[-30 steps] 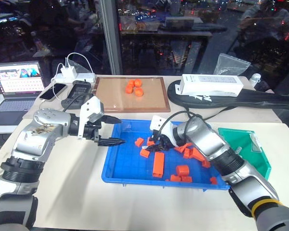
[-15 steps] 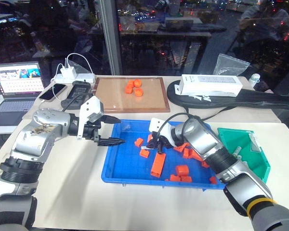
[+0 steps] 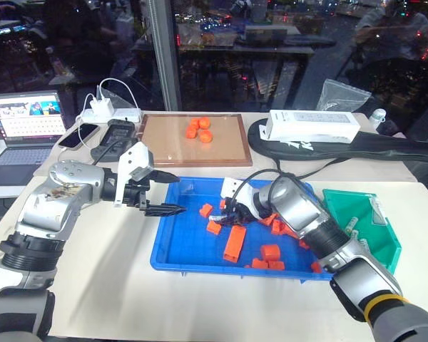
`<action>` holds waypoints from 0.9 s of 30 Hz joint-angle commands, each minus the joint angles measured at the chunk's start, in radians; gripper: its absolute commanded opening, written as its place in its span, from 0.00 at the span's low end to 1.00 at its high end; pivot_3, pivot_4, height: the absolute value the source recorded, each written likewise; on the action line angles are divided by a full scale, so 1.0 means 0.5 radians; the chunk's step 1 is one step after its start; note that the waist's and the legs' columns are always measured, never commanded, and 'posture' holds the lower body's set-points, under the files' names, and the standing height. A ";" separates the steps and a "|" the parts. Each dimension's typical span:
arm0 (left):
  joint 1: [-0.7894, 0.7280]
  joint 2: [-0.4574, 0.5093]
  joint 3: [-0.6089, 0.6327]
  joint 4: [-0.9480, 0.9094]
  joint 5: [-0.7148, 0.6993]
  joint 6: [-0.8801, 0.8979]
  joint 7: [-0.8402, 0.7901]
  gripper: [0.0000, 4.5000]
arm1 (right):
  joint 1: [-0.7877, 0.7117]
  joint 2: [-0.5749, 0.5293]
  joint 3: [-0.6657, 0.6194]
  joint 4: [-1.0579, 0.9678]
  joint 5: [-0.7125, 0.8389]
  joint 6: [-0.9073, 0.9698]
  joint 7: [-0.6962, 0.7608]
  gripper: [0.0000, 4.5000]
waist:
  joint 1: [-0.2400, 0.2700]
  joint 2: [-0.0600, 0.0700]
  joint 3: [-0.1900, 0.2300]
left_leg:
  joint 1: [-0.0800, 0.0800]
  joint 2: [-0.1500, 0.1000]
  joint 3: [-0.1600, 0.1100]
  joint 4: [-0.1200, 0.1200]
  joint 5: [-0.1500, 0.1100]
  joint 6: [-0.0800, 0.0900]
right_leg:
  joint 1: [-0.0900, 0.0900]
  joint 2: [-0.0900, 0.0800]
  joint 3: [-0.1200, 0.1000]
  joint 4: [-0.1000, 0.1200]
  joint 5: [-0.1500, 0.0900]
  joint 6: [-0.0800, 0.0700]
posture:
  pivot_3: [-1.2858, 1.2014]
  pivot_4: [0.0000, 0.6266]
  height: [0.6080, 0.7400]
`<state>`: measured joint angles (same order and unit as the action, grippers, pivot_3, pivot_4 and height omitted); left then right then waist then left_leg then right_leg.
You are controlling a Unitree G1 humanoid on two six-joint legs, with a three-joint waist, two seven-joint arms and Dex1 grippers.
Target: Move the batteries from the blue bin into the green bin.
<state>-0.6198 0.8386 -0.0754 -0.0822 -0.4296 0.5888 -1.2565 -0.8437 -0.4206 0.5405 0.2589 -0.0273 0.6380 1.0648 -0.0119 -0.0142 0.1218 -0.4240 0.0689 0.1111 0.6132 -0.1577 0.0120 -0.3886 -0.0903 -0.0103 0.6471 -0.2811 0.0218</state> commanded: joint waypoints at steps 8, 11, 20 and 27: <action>-0.011 0.023 0.057 -0.052 -0.020 -0.018 0.008 1.00 | 0.003 0.020 -0.034 0.024 -0.040 0.014 -0.021 0.39 | -0.001 0.000 0.000 | 0.001 0.000 0.000 0.000 0.000 0.000 | 0.001 0.000 0.000 0.000 0.000 0.000 | 0.52 0.24 0.65; -0.014 0.020 0.062 -0.049 -0.036 -0.014 -0.002 1.00 | -0.001 -0.007 -0.070 -0.029 -0.029 0.019 -0.021 0.15 | 0.000 0.000 0.000 | 0.001 0.000 0.000 0.000 0.000 0.000 | 0.001 0.000 0.000 0.000 0.000 0.000 | 0.52 0.24 0.65; -0.116 -0.064 0.071 -0.006 -0.144 0.020 -0.063 1.00 | 0.024 -0.441 -0.442 -0.530 0.187 0.363 0.101 0.05 | 0.017 0.000 0.000 | -0.001 -0.001 0.000 0.000 0.000 0.000 | 0.000 -0.001 -0.001 -0.001 0.000 0.000 | 0.52 0.24 0.65; -0.275 -0.212 0.003 0.137 -0.162 -0.027 -0.138 1.00 | 0.214 -1.055 -0.884 -0.839 0.336 0.648 0.143 0.05 | 0.047 0.000 0.000 | -0.001 -0.002 0.000 -0.001 0.000 0.000 | 0.001 -0.002 -0.001 -0.007 0.000 0.000 | 0.52 0.24 0.65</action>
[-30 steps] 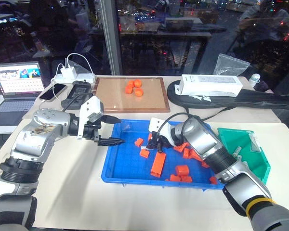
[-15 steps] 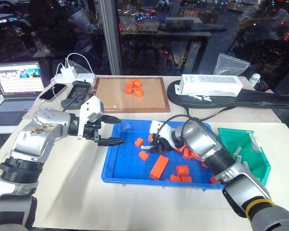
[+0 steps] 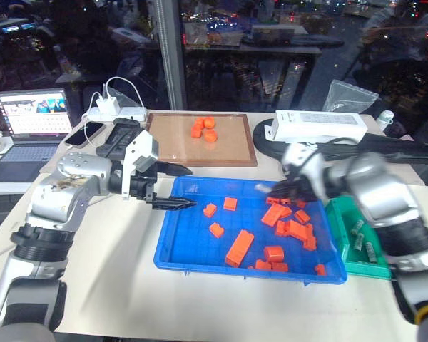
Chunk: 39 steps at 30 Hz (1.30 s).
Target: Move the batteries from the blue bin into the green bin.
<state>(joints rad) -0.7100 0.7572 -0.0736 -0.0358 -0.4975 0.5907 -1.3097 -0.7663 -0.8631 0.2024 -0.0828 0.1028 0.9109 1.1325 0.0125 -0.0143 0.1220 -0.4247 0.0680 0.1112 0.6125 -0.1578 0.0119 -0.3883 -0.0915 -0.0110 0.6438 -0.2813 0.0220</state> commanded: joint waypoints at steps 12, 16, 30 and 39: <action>-0.281 -0.249 -0.057 0.230 -0.013 -0.083 -0.115 1.00 | 0.848 -0.648 -0.768 -0.364 0.185 0.337 -0.163 0.05 | -0.035 0.001 0.000 | 0.005 0.001 -0.001 -0.002 0.000 0.001 | 0.002 0.002 0.005 -0.001 -0.006 0.011 | 0.52 0.24 0.65; -0.274 -0.235 -0.057 0.212 -0.007 -0.074 -0.112 1.00 | 0.894 -0.615 -0.794 -0.380 0.232 0.373 -0.250 0.28 | -0.041 0.002 0.001 | 0.004 0.000 -0.001 -0.001 0.000 0.000 | 0.001 0.002 0.007 -0.001 -0.006 0.012 | 0.52 0.24 0.65; -0.217 -0.237 0.102 0.209 0.094 -0.077 0.264 1.00 | 0.816 -0.653 -1.109 -0.305 0.442 0.050 -0.220 0.99 | -0.009 0.001 0.001 | 0.002 -0.001 -0.001 -0.001 0.000 0.000 | 0.002 0.001 0.007 -0.004 -0.005 0.011 | 0.52 0.24 0.65; -0.125 -0.253 0.357 0.022 -0.009 0.004 0.584 1.00 | 0.462 0.052 -0.957 -0.761 0.829 -0.086 -0.558 0.99 | -0.042 -0.001 0.003 | 0.004 0.000 -0.004 -0.001 0.002 -0.002 | 0.004 0.003 0.008 0.001 -0.007 0.015 | 0.52 0.24 0.65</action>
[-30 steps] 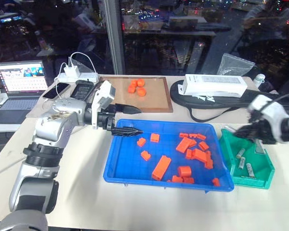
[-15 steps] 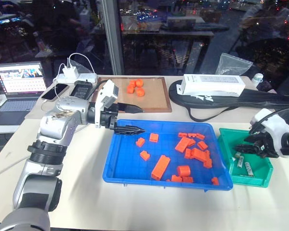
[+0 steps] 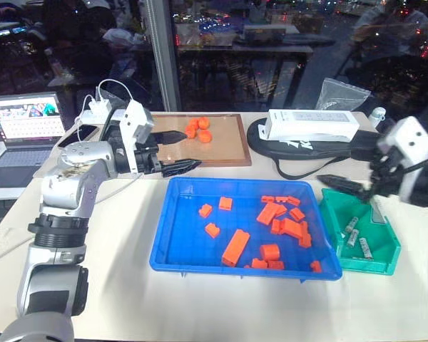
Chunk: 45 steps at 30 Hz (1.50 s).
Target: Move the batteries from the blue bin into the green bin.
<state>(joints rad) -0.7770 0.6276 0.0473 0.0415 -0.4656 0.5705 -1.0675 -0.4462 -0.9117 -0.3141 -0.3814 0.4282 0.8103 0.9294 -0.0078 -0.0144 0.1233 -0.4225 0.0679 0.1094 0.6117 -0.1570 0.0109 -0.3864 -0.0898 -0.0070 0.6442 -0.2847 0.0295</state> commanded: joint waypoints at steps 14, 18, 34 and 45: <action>0.258 0.017 0.086 -0.345 -0.049 0.064 0.243 1.00 | -0.113 0.356 0.284 0.100 0.135 0.107 -0.413 0.99 | 0.038 -0.003 -0.001 | -0.003 -0.001 0.002 0.001 0.000 0.000 | 0.000 -0.003 -0.003 -0.003 0.009 -0.013 | 0.52 0.24 0.65; 0.272 0.023 0.059 -0.335 -0.049 0.111 0.249 1.00 | -0.090 0.343 0.298 0.113 0.127 0.090 -0.397 0.99 | 0.037 -0.003 -0.001 | -0.002 0.000 0.002 0.000 0.000 0.000 | 0.000 -0.002 -0.003 -0.003 0.008 -0.012 | 0.52 0.24 0.65; 0.255 0.036 0.010 -0.267 -0.010 0.063 0.219 1.00 | -0.017 0.306 0.336 0.126 0.082 0.032 -0.386 0.99 | 0.037 -0.003 0.000 | -0.002 -0.001 0.002 0.000 0.000 0.000 | 0.000 -0.002 -0.003 -0.003 0.008 -0.012 | 0.52 0.24 0.65; 0.260 0.052 0.006 -0.239 -0.002 0.025 0.195 1.00 | -0.014 0.309 0.340 0.129 0.066 0.023 -0.388 0.99 | 0.037 -0.003 0.000 | -0.002 0.000 0.001 0.000 0.000 0.000 | 0.000 -0.002 -0.004 -0.004 0.008 -0.012 | 0.52 0.24 0.65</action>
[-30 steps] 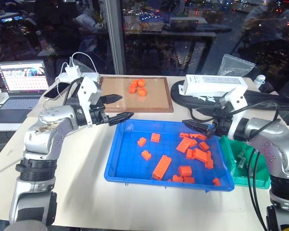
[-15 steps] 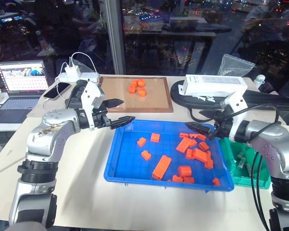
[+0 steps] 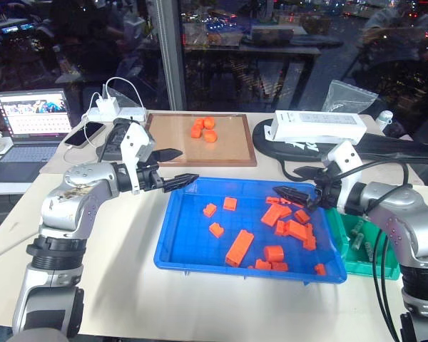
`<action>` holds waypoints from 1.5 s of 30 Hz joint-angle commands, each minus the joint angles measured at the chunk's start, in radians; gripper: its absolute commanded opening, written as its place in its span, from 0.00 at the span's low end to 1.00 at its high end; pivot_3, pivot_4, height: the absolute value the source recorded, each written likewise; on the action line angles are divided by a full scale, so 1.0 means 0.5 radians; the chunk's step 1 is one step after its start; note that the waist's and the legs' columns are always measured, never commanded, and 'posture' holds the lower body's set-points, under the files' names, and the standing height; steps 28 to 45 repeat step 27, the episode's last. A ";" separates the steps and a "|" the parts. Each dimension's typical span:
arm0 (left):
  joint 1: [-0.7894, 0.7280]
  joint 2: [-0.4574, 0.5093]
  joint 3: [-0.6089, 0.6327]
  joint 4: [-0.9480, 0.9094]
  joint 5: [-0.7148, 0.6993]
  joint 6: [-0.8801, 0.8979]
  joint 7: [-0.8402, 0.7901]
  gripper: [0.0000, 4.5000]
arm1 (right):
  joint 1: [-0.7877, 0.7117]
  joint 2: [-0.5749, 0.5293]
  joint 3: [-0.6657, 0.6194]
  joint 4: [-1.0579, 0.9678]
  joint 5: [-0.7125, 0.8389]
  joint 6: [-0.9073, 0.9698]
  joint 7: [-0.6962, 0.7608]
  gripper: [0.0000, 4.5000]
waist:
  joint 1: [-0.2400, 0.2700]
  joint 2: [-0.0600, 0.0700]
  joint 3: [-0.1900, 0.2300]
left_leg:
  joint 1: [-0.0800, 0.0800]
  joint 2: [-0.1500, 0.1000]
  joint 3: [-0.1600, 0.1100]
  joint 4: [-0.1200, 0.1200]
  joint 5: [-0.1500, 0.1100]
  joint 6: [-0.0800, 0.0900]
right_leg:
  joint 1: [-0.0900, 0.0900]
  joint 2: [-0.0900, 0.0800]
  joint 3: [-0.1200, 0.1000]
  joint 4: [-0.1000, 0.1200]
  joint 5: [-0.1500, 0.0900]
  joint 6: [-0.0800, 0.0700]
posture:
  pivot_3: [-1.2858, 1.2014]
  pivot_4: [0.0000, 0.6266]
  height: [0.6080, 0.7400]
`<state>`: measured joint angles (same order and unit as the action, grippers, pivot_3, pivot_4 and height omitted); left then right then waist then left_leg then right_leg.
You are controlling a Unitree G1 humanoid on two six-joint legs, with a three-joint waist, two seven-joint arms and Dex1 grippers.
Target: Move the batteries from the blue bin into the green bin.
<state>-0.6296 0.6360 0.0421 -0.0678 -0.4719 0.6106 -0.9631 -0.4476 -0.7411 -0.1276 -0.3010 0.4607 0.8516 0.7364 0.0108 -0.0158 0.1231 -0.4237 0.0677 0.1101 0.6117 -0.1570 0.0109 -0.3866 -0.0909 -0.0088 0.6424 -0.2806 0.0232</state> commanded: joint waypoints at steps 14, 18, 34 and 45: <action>-0.031 0.035 0.011 0.000 0.020 -0.084 -0.034 1.00 | -0.021 -0.028 -0.031 -0.046 -0.002 -0.047 -0.002 0.99 | 0.000 0.000 0.000 | 0.000 0.000 0.000 0.000 0.000 0.000 | 0.000 0.000 0.000 0.000 0.000 0.000 | 0.52 0.24 0.65; -0.036 0.033 0.007 0.003 0.023 -0.087 -0.034 1.00 | -0.027 -0.028 -0.029 -0.053 0.000 -0.040 -0.005 0.99 | 0.000 0.000 0.000 | 0.000 0.000 0.000 0.000 0.000 0.000 | 0.000 0.000 0.000 0.000 0.000 0.000 | 0.52 0.24 0.65; -0.039 0.036 0.014 -0.007 -0.025 -0.059 -0.080 1.00 | -0.028 -0.020 -0.035 -0.059 0.008 -0.034 -0.014 0.99 | 0.000 0.000 0.000 | 0.000 0.000 0.000 0.000 0.000 0.000 | 0.000 0.000 0.000 0.000 0.000 0.000 | 0.52 0.24 0.65; -0.039 0.036 0.014 -0.007 -0.025 -0.059 -0.080 1.00 | -0.028 -0.020 -0.035 -0.059 0.008 -0.034 -0.014 0.99 | 0.000 0.000 0.000 | 0.000 0.000 0.000 0.000 0.000 0.000 | 0.000 0.000 0.000 0.000 0.000 0.000 | 0.52 0.24 0.65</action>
